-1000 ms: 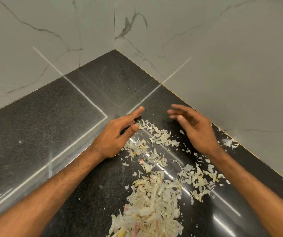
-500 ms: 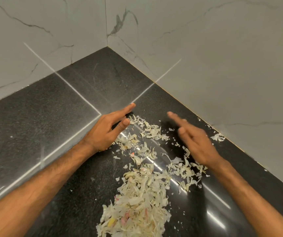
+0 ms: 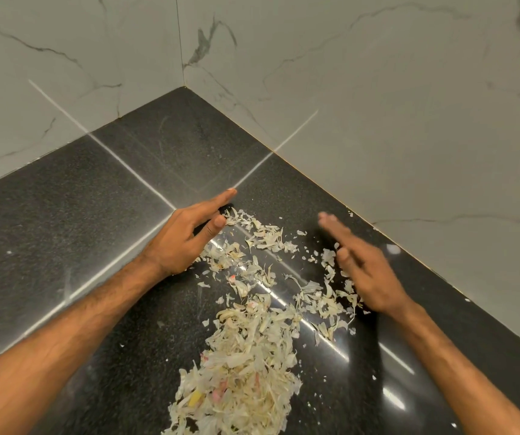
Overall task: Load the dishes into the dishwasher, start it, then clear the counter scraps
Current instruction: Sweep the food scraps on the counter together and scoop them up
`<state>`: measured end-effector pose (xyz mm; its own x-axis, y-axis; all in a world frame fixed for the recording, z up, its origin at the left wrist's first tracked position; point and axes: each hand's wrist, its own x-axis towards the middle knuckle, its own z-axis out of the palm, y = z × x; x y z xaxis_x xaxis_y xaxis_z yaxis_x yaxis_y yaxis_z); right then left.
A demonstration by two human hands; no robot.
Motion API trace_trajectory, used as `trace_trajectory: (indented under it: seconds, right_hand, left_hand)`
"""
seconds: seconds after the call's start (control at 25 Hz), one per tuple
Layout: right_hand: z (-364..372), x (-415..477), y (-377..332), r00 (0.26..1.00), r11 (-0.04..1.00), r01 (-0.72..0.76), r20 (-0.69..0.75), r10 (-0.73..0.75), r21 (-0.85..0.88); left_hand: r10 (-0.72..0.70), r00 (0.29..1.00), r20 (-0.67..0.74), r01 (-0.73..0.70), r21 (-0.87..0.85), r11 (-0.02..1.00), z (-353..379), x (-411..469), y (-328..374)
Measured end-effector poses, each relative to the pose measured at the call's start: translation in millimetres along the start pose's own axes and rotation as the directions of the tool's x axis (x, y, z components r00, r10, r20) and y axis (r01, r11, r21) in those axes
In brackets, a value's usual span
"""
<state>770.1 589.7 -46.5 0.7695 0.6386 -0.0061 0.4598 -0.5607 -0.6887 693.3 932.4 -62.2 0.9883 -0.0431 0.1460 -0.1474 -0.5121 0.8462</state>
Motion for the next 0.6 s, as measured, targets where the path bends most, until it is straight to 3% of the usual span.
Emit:
trace_trajectory:
  seconds: [0.08,0.2,0.4,0.48,0.6]
  right_hand:
    - [-20,8,12,0.994,0.996,-0.077,-0.076,0.074,-0.041]
    - [-35,10,28,0.992,0.959,-0.095,0.053,0.113,-0.268]
    - [7,1,-3,0.981,0.992,0.063,0.187,-0.042,-0.109]
    - [1,-6,-1,0.999,0.997,0.017,0.041,-0.014,-0.074]
    - [-22,-25,16,0.952,0.948,-0.25,-0.228,0.203,-0.198]
  left_hand:
    - [-0.003,1.0,-0.002,0.003,0.001,1.0,0,0,1]
    - [-0.005,1.0,-0.005,0.005,-0.01,1.0,0,1,1]
    - [-0.004,1.0,-0.004,0.004,-0.011,1.0,0,0,0]
    - [-0.002,1.0,0.002,0.002,-0.008,1.0,0,0,1]
    - [-0.008,1.0,-0.004,0.008,-0.006,1.0,0,-1,0]
